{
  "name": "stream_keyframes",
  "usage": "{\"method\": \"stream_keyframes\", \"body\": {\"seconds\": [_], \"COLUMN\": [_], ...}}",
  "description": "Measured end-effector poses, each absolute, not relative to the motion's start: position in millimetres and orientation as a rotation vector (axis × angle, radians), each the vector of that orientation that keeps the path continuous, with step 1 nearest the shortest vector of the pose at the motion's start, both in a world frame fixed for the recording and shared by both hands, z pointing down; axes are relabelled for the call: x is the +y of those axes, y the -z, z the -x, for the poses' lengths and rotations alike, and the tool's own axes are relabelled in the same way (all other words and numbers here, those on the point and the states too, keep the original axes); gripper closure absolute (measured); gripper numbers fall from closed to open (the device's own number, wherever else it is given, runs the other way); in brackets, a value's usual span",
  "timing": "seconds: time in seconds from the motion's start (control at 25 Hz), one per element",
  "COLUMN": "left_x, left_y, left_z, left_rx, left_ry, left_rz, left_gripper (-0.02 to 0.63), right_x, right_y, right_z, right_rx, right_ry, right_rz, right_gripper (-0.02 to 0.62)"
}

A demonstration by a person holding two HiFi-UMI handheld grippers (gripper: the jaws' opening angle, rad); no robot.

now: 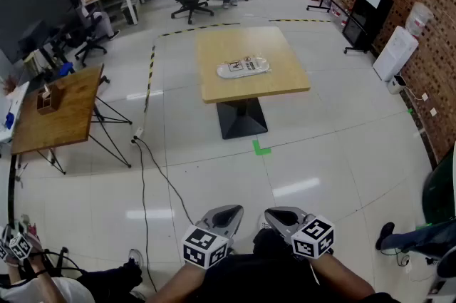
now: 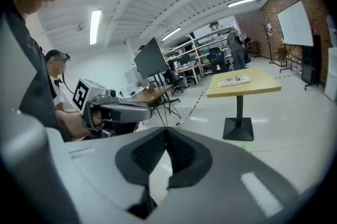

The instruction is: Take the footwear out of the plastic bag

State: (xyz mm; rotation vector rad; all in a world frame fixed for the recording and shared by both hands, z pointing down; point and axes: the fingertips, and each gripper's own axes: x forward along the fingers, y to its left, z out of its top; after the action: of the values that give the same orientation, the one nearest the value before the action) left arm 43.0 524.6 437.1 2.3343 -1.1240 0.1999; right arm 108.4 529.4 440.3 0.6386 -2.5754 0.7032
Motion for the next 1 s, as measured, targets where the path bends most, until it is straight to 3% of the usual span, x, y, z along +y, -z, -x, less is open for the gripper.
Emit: {"method": "stream_keyframes", "body": {"seconds": [0.32, 0.72, 1.0], "left_x": [415.9, 249.5, 195.8], "left_y": [-447.3, -423.1, -436.2], "left_z": [-17.8, -46.2, -49.6], "left_rx": [-1.208, -1.398, -1.378], "left_ry": [-0.252, -0.283, -0.348], "left_rz": [-2.288, -2.274, -2.225], "left_gripper": [0.6, 0.6, 0.6], "right_x": [420.5, 261.3, 191.0], "right_y": [-445.2, -409.9, -425.8], "right_z": [-95.8, -120.5, -124.1], "right_rx": [-2.642, -2.771, -2.759], "right_ry": [-0.706, -0.604, -0.71], "right_rz": [-0.584, -0.447, -0.447], "right_gripper": [0.592, 0.592, 0.592]}}
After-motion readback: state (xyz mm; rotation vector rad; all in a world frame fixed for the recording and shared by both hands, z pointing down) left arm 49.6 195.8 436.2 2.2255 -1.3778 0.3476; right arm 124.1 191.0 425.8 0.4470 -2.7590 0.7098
